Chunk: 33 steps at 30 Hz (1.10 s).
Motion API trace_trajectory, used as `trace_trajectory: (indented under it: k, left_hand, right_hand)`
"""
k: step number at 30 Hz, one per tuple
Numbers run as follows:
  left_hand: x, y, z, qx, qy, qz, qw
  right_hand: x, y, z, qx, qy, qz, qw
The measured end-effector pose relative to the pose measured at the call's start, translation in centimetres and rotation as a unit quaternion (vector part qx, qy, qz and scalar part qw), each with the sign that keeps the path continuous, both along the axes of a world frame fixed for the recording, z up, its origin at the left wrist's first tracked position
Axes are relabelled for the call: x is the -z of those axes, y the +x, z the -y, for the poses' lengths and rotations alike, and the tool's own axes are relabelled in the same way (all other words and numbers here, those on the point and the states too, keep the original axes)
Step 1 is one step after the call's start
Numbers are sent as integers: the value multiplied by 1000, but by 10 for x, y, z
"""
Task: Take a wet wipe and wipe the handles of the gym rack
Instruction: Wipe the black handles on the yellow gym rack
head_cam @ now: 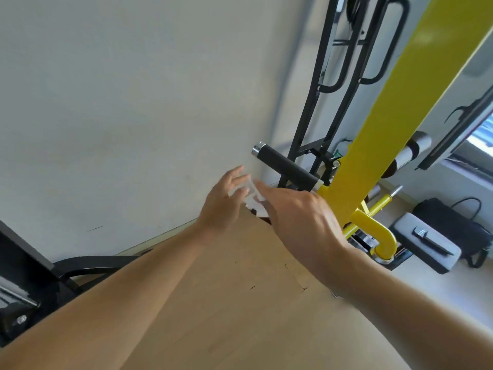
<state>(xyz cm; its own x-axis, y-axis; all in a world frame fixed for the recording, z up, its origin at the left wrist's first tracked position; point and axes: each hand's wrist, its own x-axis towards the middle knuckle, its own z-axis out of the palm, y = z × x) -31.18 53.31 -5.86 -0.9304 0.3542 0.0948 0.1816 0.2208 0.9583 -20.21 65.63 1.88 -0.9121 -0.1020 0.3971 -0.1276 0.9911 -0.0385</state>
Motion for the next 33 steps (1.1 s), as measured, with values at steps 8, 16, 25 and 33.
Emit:
trace_trajectory:
  k: [8,16,25,33]
  left_hand:
    - [-62,-12,-11,-26,98,-68,992]
    - [-63,-24,-11,-12,-38,-187,981]
    - [-52,-32,-10,-31,-100,-301,948]
    - [-56,-26,-6,-15,-38,-228,973]
  right_hand:
    - [-47,-9,3,147,180,39,972]
    - [-32,-48,-14,185,122,92,971]
    - [-10,-58,-14,123,6,46,991]
    - [-7,-61,-3,98,-23,-6,995]
